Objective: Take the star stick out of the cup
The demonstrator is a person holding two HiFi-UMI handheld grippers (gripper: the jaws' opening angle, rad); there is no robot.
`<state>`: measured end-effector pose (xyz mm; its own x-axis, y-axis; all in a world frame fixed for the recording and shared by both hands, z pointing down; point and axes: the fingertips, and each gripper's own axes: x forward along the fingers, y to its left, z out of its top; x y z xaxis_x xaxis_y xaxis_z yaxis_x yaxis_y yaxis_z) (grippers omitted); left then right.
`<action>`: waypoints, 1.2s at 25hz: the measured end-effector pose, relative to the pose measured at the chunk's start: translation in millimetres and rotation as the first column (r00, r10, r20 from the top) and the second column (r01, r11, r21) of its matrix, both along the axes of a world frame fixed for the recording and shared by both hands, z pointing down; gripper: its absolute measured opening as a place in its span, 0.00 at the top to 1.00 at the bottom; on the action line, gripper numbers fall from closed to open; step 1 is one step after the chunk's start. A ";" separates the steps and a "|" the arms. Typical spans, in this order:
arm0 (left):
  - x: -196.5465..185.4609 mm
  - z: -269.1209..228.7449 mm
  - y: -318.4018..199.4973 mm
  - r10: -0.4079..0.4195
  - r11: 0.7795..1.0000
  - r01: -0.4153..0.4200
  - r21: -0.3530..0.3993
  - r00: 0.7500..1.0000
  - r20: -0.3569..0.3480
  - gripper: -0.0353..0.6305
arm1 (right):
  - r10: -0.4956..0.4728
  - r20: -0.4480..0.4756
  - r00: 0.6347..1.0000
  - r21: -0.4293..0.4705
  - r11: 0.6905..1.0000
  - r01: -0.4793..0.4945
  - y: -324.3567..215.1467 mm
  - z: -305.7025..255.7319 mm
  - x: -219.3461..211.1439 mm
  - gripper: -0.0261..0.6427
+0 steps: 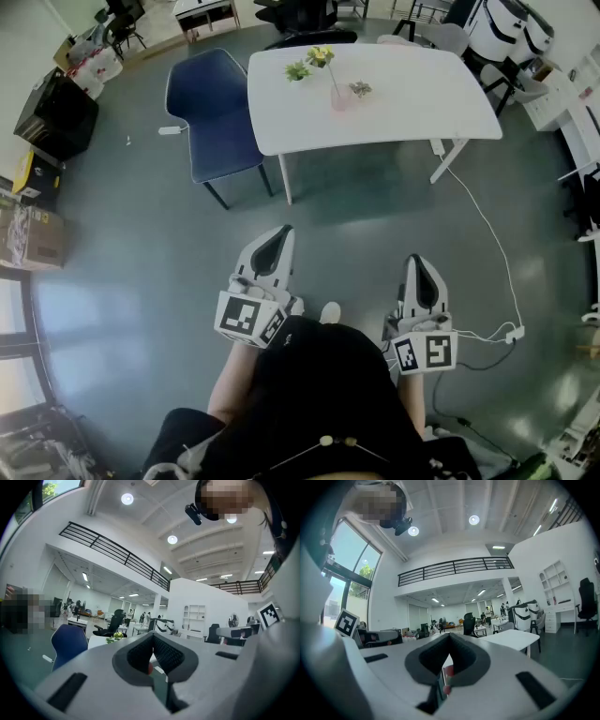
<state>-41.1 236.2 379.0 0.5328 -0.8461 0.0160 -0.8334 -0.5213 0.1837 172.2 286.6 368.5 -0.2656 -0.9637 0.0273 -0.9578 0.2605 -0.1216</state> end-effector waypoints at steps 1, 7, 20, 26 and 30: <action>-1.4 -0.6 -0.2 0.000 1.000 0.000 0.000 1.000 0.000 0.94 | -0.001 0.000 1.000 -0.001 1.000 0.001 0.0 -0.2 -1.7 0.96; -8.2 -2.0 -1.3 0.005 1.000 -0.005 -0.001 1.000 -0.002 0.94 | -0.002 -0.001 1.000 -0.005 1.000 0.002 -0.6 -1.6 -10.1 0.96; -37.3 3.6 -4.5 0.032 0.999 -0.033 0.003 0.999 0.026 0.94 | 0.014 0.040 0.999 -0.010 1.000 -0.013 -7.9 0.2 -40.0 0.96; -71.7 16.1 -4.4 0.038 0.999 -0.038 -0.007 0.997 0.065 0.94 | 0.051 0.049 0.997 -0.021 0.999 -0.050 -11.9 12.1 -58.1 0.96; -90.5 21.1 -13.3 0.019 1.000 -0.018 -0.019 0.997 0.070 0.94 | 0.057 0.038 0.998 -0.039 0.998 -0.055 -17.0 17.9 -66.3 0.96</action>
